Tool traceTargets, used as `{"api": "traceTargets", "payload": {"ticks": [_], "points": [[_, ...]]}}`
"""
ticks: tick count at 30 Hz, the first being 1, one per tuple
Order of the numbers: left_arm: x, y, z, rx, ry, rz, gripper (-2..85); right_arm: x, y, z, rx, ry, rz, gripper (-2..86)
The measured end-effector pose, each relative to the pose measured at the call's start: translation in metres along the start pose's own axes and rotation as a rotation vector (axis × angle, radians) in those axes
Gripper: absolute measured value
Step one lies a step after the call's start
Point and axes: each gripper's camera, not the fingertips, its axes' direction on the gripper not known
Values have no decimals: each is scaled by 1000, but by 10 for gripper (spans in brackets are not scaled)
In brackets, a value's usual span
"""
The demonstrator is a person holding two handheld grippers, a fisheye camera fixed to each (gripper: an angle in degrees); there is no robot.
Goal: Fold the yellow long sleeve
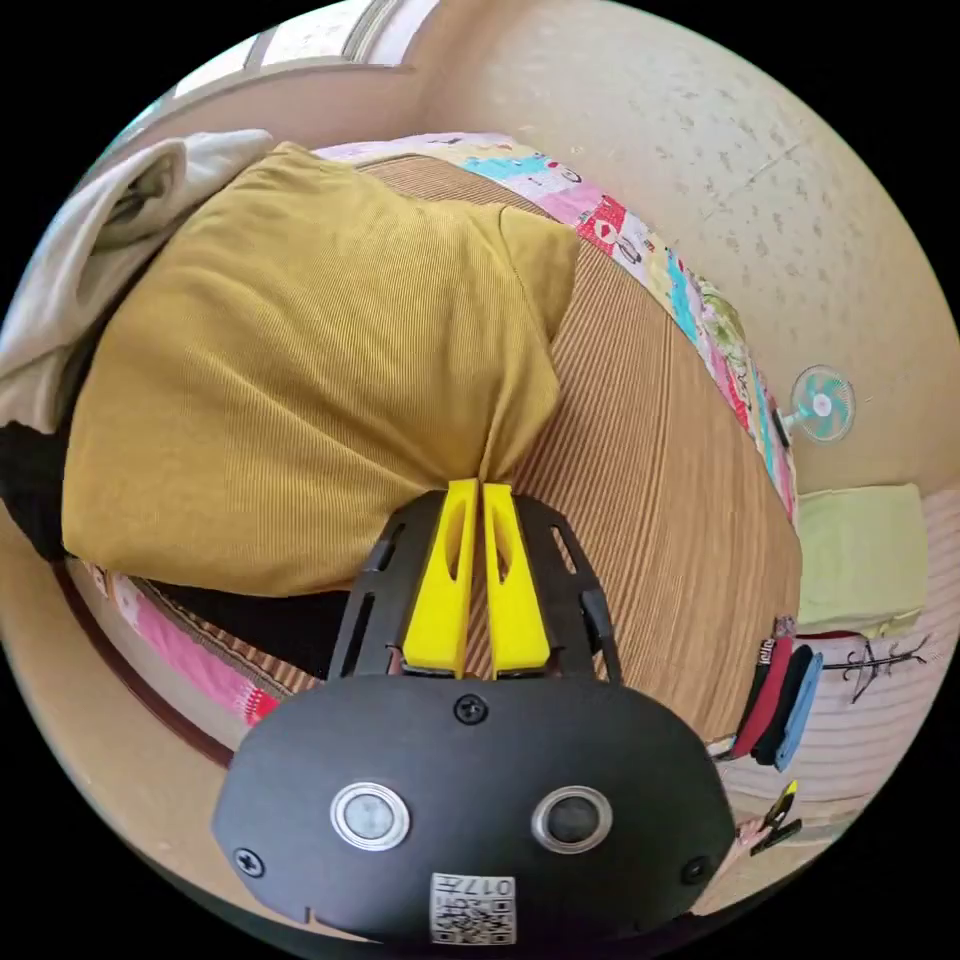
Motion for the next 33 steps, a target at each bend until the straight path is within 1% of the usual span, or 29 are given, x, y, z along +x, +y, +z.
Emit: {"api": "traceTargets", "payload": {"ticks": [1,2,4,5,6,7,8,10,12,14,15,16,18,19,20,22,24,26,27,28,29,30,31,32,33], "points": [[8,18,4,-22,99,38,-2,0,7,-4,11,9,5,4],[14,30,3,-24,98,64,-4,0,10,-5,15,18,7,4],[43,95,-10,-19,27,269,-7,4,14,-3,-12,29,10,4],[48,115,-14,-19,17,317,-8,6,14,0,-27,26,9,4],[52,156,-22,-42,5,374,-8,9,12,7,-54,18,10,4],[50,193,-30,-79,19,399,-8,11,11,17,-73,5,12,4],[47,211,-34,-99,41,405,-7,11,10,23,-79,-6,8,4],[29,269,-57,-185,207,399,-5,8,8,49,-102,-73,-16,4],[18,291,-78,-214,215,347,1,4,9,72,-130,-136,-30,4],[20,296,-110,-177,150,313,13,0,13,94,-172,-193,-36,4],[31,292,-136,-119,115,322,37,-2,18,106,-197,-222,-35,4],[50,287,-161,-44,107,356,59,-5,24,115,-216,-250,-35,4],[90,276,-186,27,101,426,82,-9,35,121,-231,-286,-30,4],[123,267,-189,20,98,485,87,-9,43,120,-232,-303,-22,4],[140,263,-186,4,99,517,93,-9,47,118,-229,-309,-17,4],[203,252,-146,-107,115,606,121,-4,62,106,-215,-324,7,4],[240,247,-104,-184,111,612,134,1,71,93,-208,-328,23,4],[267,245,-67,-219,40,595,136,8,79,75,-192,-331,44,4],[278,247,-44,-246,-39,575,134,13,84,61,-180,-332,56,4],[283,250,-19,-311,-122,559,129,17,90,47,-168,-321,60,4],[284,253,-9,-332,-177,549,115,19,93,39,-162,-310,60,4],[284,261,-13,-266,-250,565,89,24,99,26,-153,-285,62,4],[284,268,-24,-234,-272,574,67,28,105,14,-148,-262,66,4],[282,271,-29,-235,-289,569,56,31,108,8,-146,-254,68,4],[279,276,-44,-255,-270,570,41,36,114,0,-145,-249,72,4]]}}
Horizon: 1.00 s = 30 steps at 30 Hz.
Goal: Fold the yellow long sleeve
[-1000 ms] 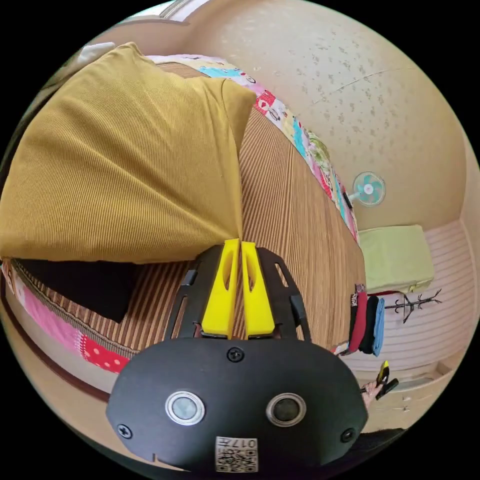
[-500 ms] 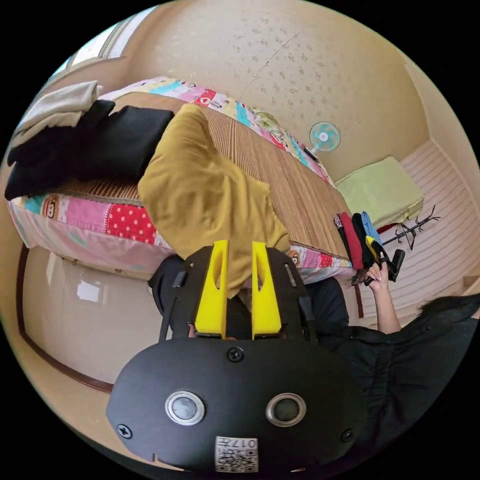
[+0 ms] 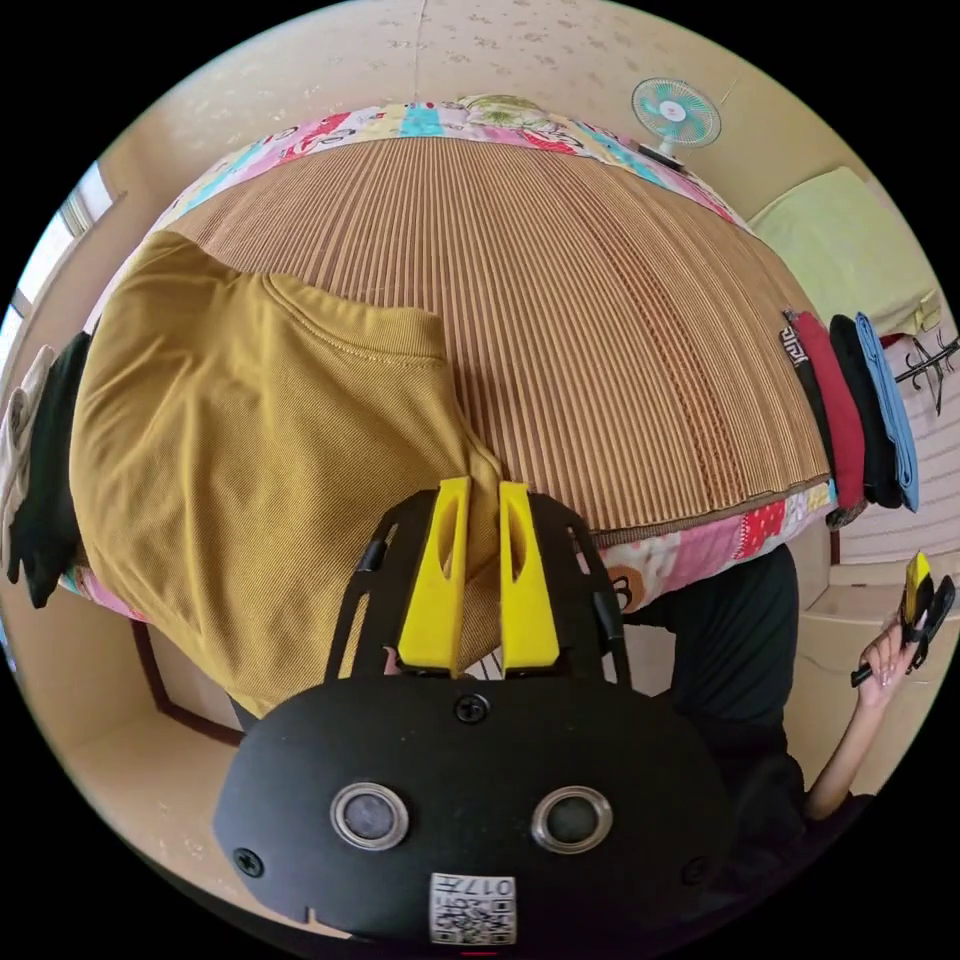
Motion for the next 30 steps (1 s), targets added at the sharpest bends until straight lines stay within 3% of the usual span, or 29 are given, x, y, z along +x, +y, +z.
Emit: {"api": "traceTargets", "payload": {"ticks": [2,4,10,13,17,20,22,26,29,30], "points": [[-15,21,-29,31,231,43,25,5,10,-9,6,-12,-3,5],[-47,60,-99,226,645,133,15,7,18,-11,9,-48,-38,5],[-94,163,-310,741,1001,548,5,-16,4,26,-6,-247,-250,17],[-108,195,-383,909,1060,681,3,-48,-16,69,-88,-324,-358,46],[-110,203,-424,985,1114,675,3,-106,-15,146,-276,-380,-499,120],[-103,200,-433,974,1223,738,4,-153,11,216,-431,-147,-597,114],[-104,200,-441,983,1287,761,4,-175,17,208,-314,-33,-601,57],[-129,213,-470,1081,1265,736,5,-200,-15,113,-9,-8,-510,49],[-149,228,-502,1227,1061,662,7,-236,-47,37,218,95,-573,49],[-148,228,-514,1292,880,620,8,-250,-68,27,216,146,-603,49]]}}
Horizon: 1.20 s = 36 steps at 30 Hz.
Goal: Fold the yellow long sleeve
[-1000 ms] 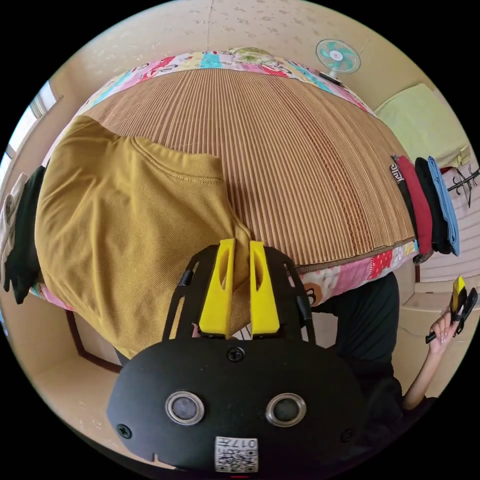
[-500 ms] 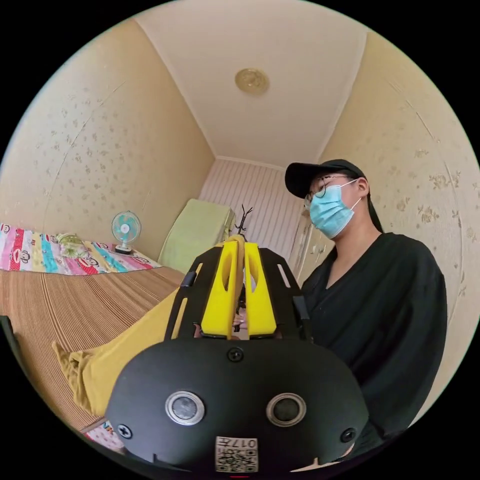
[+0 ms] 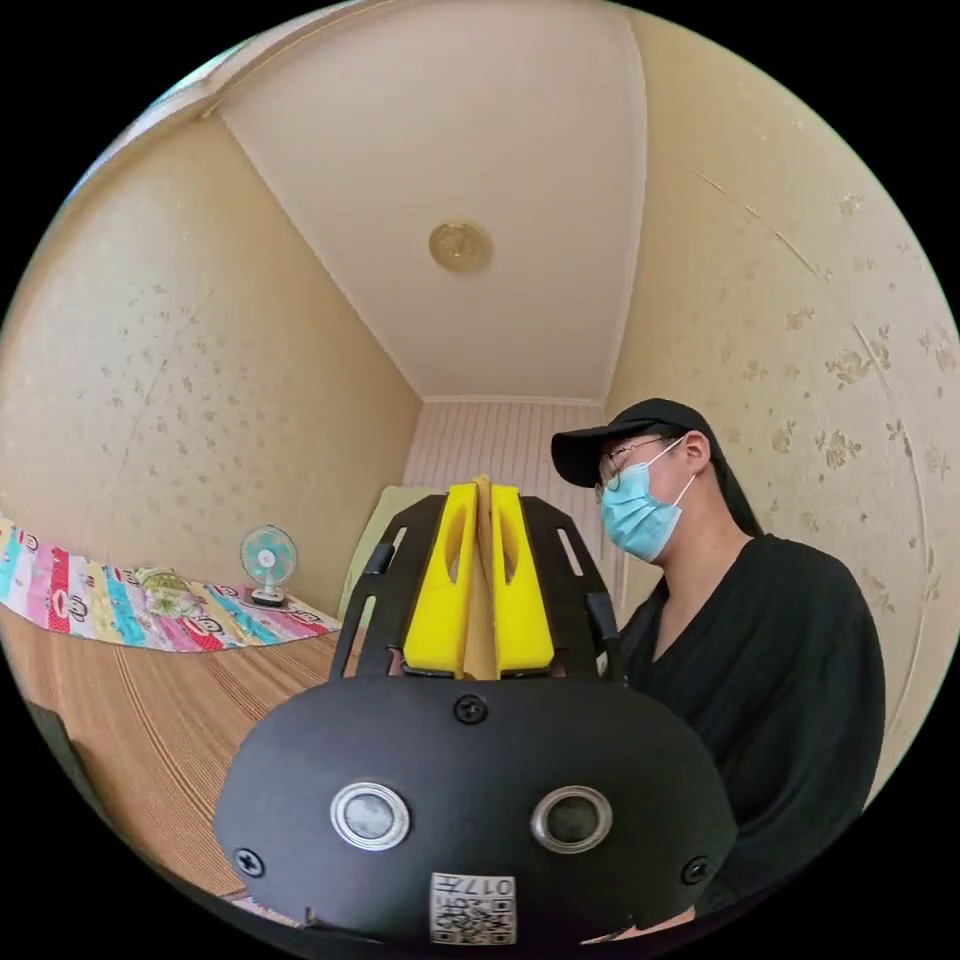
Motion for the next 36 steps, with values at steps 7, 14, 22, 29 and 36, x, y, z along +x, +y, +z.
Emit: {"api": "traceTargets", "payload": {"ticks": [7,14,22,29,36], "points": [[-229,-19,164,-350,-525,-249,25,162,-113,219,-388,241,128,69],[-403,124,237,-666,-598,-627,81,248,-9,297,-559,173,325,99],[-348,433,281,-1095,-435,-711,98,250,278,306,-960,244,478,115],[-272,517,333,-1249,-516,-472,58,283,305,260,-836,156,618,33],[-265,496,277,-1364,-471,-609,8,303,259,140,-624,1031,537,12]]}}
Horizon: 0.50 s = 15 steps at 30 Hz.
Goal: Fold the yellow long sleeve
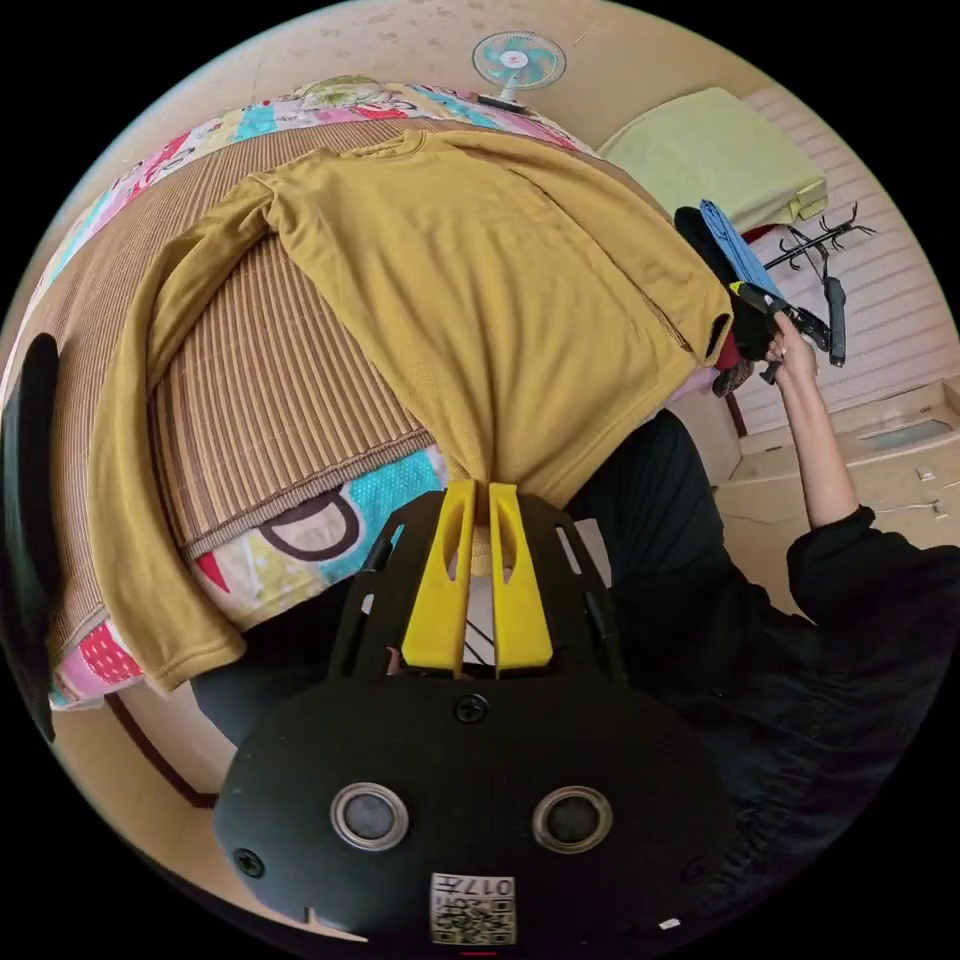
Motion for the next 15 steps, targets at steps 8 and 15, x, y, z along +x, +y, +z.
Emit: {"api": "traceTargets", "payload": {"ticks": [8,15], "points": [[-11,40,-47,271,-47,-166,44,-110,47,0,-22,-523,-307,18],[8,-91,0,191,-153,-26,-2,-246,70,63,-256,-450,-577,9]]}}
